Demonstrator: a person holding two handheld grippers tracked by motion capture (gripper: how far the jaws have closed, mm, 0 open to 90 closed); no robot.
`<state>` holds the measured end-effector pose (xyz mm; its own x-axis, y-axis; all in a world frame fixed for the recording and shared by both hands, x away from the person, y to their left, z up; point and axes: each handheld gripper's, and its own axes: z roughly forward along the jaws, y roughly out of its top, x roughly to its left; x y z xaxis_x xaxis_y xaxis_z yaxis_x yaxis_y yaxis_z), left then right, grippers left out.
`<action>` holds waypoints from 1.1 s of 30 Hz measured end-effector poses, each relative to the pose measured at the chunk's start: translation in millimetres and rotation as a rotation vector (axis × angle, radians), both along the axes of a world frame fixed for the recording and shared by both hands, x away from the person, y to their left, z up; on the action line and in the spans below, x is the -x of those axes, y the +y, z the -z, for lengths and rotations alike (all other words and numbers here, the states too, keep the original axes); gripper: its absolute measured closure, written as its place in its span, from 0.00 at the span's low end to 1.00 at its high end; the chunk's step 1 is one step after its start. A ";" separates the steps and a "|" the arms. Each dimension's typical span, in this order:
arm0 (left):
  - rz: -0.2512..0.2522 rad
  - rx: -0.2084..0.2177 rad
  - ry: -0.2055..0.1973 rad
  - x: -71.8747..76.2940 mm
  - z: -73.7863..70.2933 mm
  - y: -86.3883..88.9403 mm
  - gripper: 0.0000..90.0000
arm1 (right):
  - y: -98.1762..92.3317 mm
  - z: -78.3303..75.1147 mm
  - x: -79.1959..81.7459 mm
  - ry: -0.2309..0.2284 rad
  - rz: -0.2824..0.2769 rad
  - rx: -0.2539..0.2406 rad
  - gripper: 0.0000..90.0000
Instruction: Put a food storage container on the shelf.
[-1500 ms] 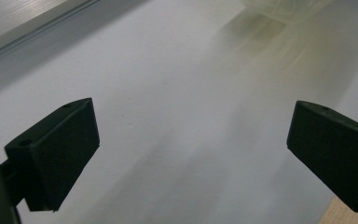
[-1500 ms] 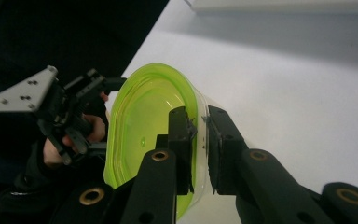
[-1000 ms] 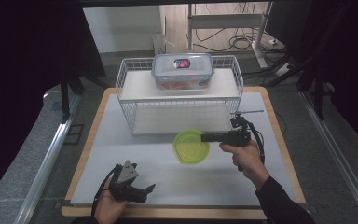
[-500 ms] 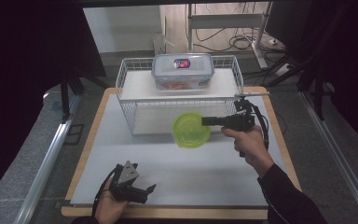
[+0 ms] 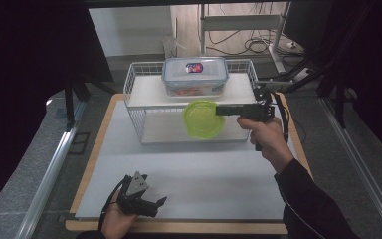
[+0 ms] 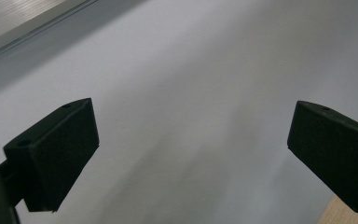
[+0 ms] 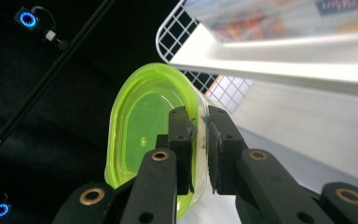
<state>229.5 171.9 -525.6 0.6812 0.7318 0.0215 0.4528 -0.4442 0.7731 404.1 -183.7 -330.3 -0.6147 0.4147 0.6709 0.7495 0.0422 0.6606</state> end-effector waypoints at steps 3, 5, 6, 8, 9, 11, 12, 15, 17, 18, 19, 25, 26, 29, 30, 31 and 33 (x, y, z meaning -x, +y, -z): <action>-0.004 0.009 -0.002 0.2 -0.3 0.4 0.02 | 0.6 -8.0 -4.7 -0.002 0.010 -0.012 0.90; -0.006 0.012 -0.006 0.3 -0.9 1.1 0.02 | 1.2 -12.2 -7.3 -0.004 0.015 -0.018 0.90; -0.006 0.016 -0.008 0.5 -1.3 1.4 0.02 | 1.3 -14.6 -8.8 -0.006 0.020 -0.018 0.90; -0.007 0.022 -0.012 0.7 -2.2 2.1 0.02 | 1.6 -19.4 -11.9 -0.007 0.029 -0.023 0.90; -0.008 0.023 -0.012 0.7 -2.4 2.2 0.02 | 1.5 -21.9 -13.7 -0.008 0.034 -0.022 0.90; -0.009 0.020 -0.009 0.7 -2.2 2.1 0.02 | 1.7 -27.1 -17.2 -0.008 0.046 -0.026 0.90; -0.007 0.019 -0.007 0.6 -2.0 2.1 0.02 | 1.5 -30.1 -18.9 -0.009 0.051 -0.027 0.90; -0.006 0.019 -0.007 0.6 -2.0 1.8 0.02 | 1.2 -39.8 -23.9 -0.017 0.068 -0.028 0.90; -0.006 0.019 -0.006 0.6 -2.0 1.9 0.02 | 1.8 -46.3 -27.7 -0.024 0.079 -0.028 0.90; -0.005 0.020 -0.005 0.5 -1.9 2.0 0.02 | 2.1 -49.6 -29.7 -0.027 0.085 -0.027 0.90; -0.006 0.021 -0.005 0.5 -1.9 2.0 0.02 | 2.4 -52.9 -31.7 -0.029 0.091 -0.028 0.90; -0.002 0.028 0.001 0.6 -1.4 1.6 0.02 | 7.8 -72.5 -44.7 -0.050 0.126 -0.029 0.90; -0.002 0.029 0.003 0.7 -1.3 1.4 0.02 | 9.1 -75.6 -46.9 -0.052 0.132 -0.030 0.90; 0.001 0.029 0.002 0.8 -1.5 1.1 0.02 | 12.9 -84.4 -53.4 -0.061 0.155 -0.030 0.90; 0.002 0.029 0.002 0.8 -1.5 1.0 0.02 | 14.1 -86.9 -55.7 -0.064 0.161 -0.029 0.90; 0.002 0.029 0.001 0.9 -1.6 0.9 0.02 | 15.3 -89.2 -58.0 -0.065 0.170 -0.028 0.90; 0.003 0.027 -0.001 1.0 -1.8 0.7 0.02 | 17.8 -93.0 -62.9 -0.065 0.184 -0.026 0.90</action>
<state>228.6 172.6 -523.9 0.6836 0.7299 0.0022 0.4508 -0.4245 0.7852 467.0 -165.9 -237.3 -0.5727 0.5071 0.6442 0.6984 -0.1096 0.7072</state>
